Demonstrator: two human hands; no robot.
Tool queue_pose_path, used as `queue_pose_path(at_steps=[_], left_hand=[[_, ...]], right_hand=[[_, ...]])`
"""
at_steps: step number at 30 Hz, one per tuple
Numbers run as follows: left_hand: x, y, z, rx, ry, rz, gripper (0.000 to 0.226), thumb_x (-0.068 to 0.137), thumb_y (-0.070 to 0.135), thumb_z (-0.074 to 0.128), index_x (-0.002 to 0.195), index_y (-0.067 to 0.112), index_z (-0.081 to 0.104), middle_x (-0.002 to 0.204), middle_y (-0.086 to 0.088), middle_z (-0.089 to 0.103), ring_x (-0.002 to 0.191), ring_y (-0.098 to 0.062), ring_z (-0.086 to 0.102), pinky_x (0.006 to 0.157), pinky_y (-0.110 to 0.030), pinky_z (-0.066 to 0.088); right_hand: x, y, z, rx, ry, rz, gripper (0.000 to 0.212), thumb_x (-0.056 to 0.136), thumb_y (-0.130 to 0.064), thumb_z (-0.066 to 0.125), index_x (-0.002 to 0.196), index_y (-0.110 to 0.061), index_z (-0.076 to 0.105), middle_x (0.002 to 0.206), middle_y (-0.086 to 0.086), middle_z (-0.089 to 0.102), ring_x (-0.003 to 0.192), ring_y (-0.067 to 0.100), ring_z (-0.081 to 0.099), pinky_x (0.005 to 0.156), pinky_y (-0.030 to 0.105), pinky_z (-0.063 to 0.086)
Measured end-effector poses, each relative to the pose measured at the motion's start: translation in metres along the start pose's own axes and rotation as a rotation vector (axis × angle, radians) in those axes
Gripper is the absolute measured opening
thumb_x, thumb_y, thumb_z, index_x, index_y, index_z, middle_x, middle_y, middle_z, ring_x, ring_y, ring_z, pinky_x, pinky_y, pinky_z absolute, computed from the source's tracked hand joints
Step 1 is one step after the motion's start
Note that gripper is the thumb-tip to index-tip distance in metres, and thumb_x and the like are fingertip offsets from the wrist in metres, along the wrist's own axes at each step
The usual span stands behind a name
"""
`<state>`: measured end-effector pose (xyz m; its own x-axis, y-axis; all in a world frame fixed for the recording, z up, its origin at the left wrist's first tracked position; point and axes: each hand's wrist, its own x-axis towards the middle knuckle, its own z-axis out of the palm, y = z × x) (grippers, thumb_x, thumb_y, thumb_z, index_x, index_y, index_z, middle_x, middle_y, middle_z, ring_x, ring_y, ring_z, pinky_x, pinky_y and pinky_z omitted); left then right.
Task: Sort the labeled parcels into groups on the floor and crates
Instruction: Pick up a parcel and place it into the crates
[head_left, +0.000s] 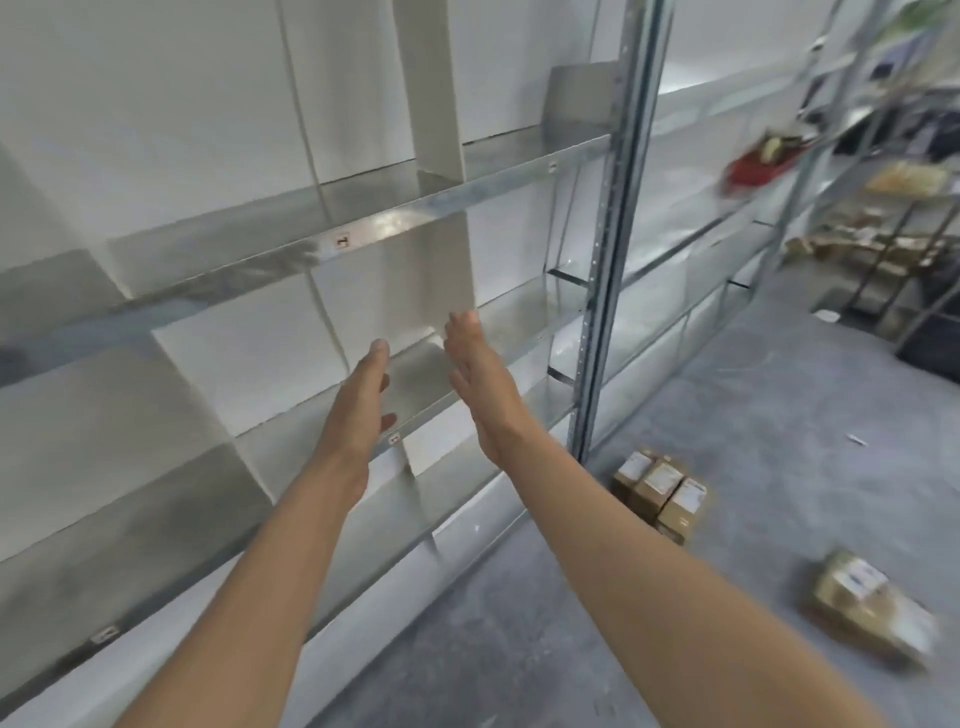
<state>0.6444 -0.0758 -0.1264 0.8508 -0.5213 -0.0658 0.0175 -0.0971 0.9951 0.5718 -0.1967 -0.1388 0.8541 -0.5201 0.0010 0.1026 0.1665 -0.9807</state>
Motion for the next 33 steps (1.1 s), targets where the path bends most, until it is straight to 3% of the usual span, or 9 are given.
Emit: queue_pose_path(at_steps=[3, 8, 12, 15, 21, 24, 33], left_hand=[[0.025, -0.006, 0.062, 0.003, -0.146, -0.028, 0.043, 0.102, 0.063, 0.043, 0.134, 0.037, 0.057, 0.133, 0.022, 0.058, 0.126, 0.0, 0.052, 0.104, -0.037, 0.047], [0.07, -0.026, 0.149, 0.042, -0.378, -0.05, 0.058, 0.103, 0.062, 0.041, 0.151, 0.031, 0.046, 0.151, 0.015, 0.048, 0.134, -0.004, 0.048, 0.108, -0.041, 0.046], [0.092, -0.036, 0.213, 0.048, -0.576, -0.102, 0.044, 0.104, 0.06, 0.04, 0.139, 0.036, 0.054, 0.133, 0.02, 0.057, 0.126, -0.004, 0.052, 0.109, -0.041, 0.044], [0.098, -0.044, 0.264, 0.068, -0.718, -0.134, 0.052, 0.104, 0.062, 0.039, 0.144, 0.032, 0.051, 0.143, 0.011, 0.053, 0.132, -0.009, 0.049, 0.115, -0.043, 0.04], [0.087, -0.065, 0.353, 0.157, -0.955, -0.189, 0.067, 0.102, 0.065, 0.037, 0.156, 0.025, 0.04, 0.15, 0.006, 0.047, 0.13, -0.008, 0.047, 0.107, -0.037, 0.043], [0.084, -0.081, 0.398, 0.201, -1.027, -0.232, 0.069, 0.102, 0.066, 0.037, 0.157, 0.025, 0.039, 0.155, 0.006, 0.044, 0.133, -0.009, 0.046, 0.109, -0.038, 0.043], [0.053, -0.128, 0.568, 0.327, -1.122, -0.304, 0.067, 0.103, 0.065, 0.034, 0.158, 0.026, 0.037, 0.158, 0.011, 0.041, 0.142, -0.009, 0.041, 0.114, -0.042, 0.039]], right_hand=[[0.005, 0.003, -0.059, 0.01, 0.143, -0.01, 0.08, 0.098, -0.079, 0.031, 0.164, -0.033, 0.027, 0.169, -0.015, 0.026, 0.155, 0.005, 0.026, 0.13, 0.045, 0.018], [0.012, 0.015, -0.136, 0.023, 0.367, 0.022, 0.081, 0.099, -0.077, 0.028, 0.166, -0.032, 0.021, 0.172, -0.01, 0.022, 0.157, 0.013, 0.022, 0.13, 0.048, 0.016], [0.007, 0.016, -0.186, 0.018, 0.569, 0.05, 0.082, 0.097, -0.079, 0.031, 0.162, -0.03, 0.032, 0.165, -0.012, 0.034, 0.151, 0.011, 0.032, 0.128, 0.046, 0.02], [-0.003, 0.017, -0.224, 0.036, 0.716, 0.06, 0.105, 0.08, -0.089, 0.036, 0.165, -0.029, 0.025, 0.171, -0.008, 0.023, 0.157, 0.014, 0.024, 0.13, 0.046, 0.016], [-0.037, 0.021, -0.296, 0.06, 0.927, 0.024, 0.091, 0.092, -0.078, 0.032, 0.166, -0.027, 0.02, 0.172, -0.009, 0.019, 0.157, 0.009, 0.023, 0.13, 0.043, 0.017], [-0.053, 0.03, -0.336, 0.092, 1.023, 0.054, 0.078, 0.101, -0.072, 0.03, 0.166, -0.03, 0.022, 0.172, -0.009, 0.022, 0.157, 0.011, 0.024, 0.13, 0.044, 0.016], [-0.1, 0.068, -0.501, 0.227, 1.149, 0.115, 0.078, 0.1, -0.074, 0.031, 0.165, -0.032, 0.026, 0.171, -0.012, 0.024, 0.155, 0.006, 0.025, 0.129, 0.037, 0.018]])
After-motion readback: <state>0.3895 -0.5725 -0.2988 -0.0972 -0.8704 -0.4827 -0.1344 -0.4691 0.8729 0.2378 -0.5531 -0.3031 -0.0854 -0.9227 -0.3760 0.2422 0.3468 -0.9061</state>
